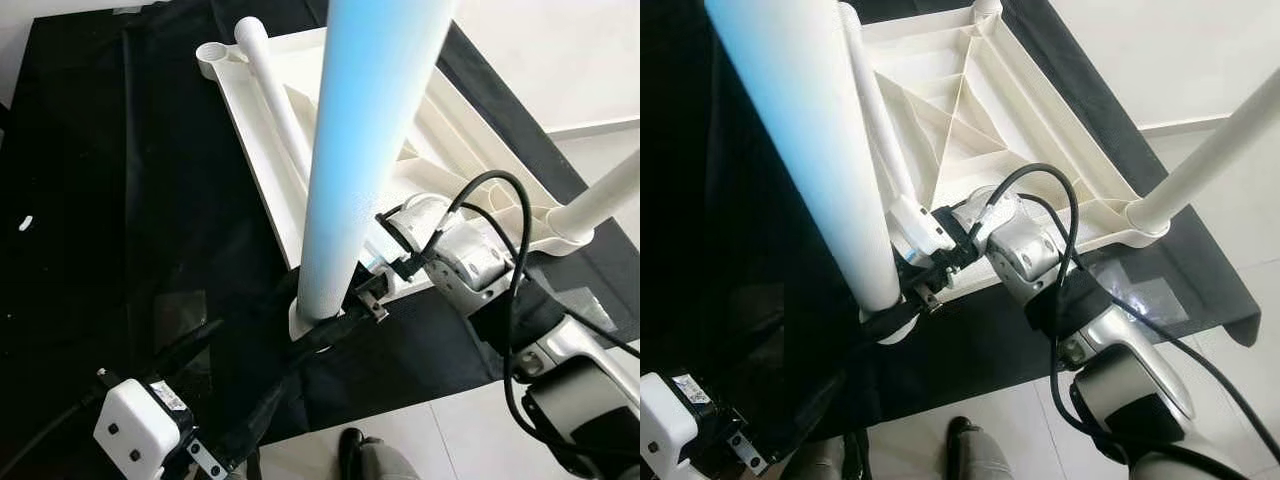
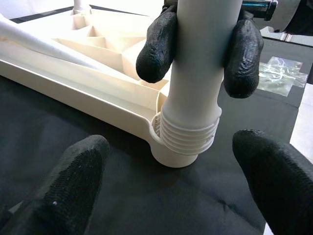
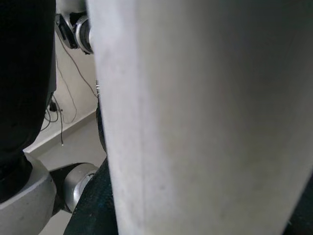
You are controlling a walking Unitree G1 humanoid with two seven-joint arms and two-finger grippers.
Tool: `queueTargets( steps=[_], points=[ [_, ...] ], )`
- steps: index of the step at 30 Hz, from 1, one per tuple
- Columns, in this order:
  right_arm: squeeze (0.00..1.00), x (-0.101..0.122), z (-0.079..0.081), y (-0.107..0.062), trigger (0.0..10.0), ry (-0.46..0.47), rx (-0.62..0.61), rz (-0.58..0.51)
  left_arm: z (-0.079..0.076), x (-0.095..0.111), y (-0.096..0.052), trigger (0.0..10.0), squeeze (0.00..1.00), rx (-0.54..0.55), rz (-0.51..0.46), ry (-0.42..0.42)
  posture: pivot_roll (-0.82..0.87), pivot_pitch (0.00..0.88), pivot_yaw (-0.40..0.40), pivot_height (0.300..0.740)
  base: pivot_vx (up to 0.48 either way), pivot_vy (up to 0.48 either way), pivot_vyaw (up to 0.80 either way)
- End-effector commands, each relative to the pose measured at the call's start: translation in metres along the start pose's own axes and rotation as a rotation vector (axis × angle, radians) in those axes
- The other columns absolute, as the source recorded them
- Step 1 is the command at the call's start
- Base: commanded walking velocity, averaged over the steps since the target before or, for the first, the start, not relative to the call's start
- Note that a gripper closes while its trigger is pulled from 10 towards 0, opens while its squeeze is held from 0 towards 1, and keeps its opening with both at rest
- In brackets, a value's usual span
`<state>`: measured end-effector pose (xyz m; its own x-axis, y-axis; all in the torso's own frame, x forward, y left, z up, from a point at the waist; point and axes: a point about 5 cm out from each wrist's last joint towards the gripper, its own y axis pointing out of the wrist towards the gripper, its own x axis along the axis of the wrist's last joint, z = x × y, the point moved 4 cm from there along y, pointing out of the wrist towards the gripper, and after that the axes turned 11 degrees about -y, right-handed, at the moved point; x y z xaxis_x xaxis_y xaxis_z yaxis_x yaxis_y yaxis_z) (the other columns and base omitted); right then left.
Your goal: Building children table
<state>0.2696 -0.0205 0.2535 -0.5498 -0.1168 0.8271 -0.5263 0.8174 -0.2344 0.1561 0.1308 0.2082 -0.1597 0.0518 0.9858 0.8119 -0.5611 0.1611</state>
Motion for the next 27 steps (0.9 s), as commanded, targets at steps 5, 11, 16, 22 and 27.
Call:
queueTargets(
  steps=[5, 11, 16, 22, 27],
  points=[
    [0.00, -0.008, -0.001, -0.004, 10.0, 0.036, 0.010, 0.028, -0.004, 0.000, -0.001, 10.0, 0.00, 0.007, 0.005, -0.003, 0.10, 0.357, -0.083, 0.740, 0.000, 0.000, 0.00],
    [0.00, -0.006, -0.003, -0.010, 10.0, 0.051, -0.006, 0.017, -0.003, 0.000, -0.001, 10.0, 0.00, 0.015, 0.004, 0.000, 0.10, 0.358, -0.082, 0.740, 0.000, 0.000, 0.00],
    [0.00, -0.005, -0.002, -0.010, 10.0, 0.060, 0.000, 0.009, -0.003, 0.001, 0.000, 10.0, 0.00, 0.015, 0.001, 0.001, 0.10, 0.359, -0.081, 0.740, 0.000, 0.000, 0.00],
    [0.00, -0.007, 0.003, -0.010, 10.0, 0.072, 0.016, 0.009, -0.003, 0.001, 0.000, 10.0, 0.00, 0.018, 0.000, 0.008, 0.10, 0.359, -0.081, 0.740, 0.000, 0.000, 0.00],
    [0.00, -0.008, 0.002, -0.012, 10.0, 0.073, 0.013, 0.016, -0.002, 0.002, 0.000, 10.0, 0.00, 0.023, 0.000, 0.011, 0.10, 0.360, -0.082, 0.740, 0.000, 0.000, 0.00]
  ],
)
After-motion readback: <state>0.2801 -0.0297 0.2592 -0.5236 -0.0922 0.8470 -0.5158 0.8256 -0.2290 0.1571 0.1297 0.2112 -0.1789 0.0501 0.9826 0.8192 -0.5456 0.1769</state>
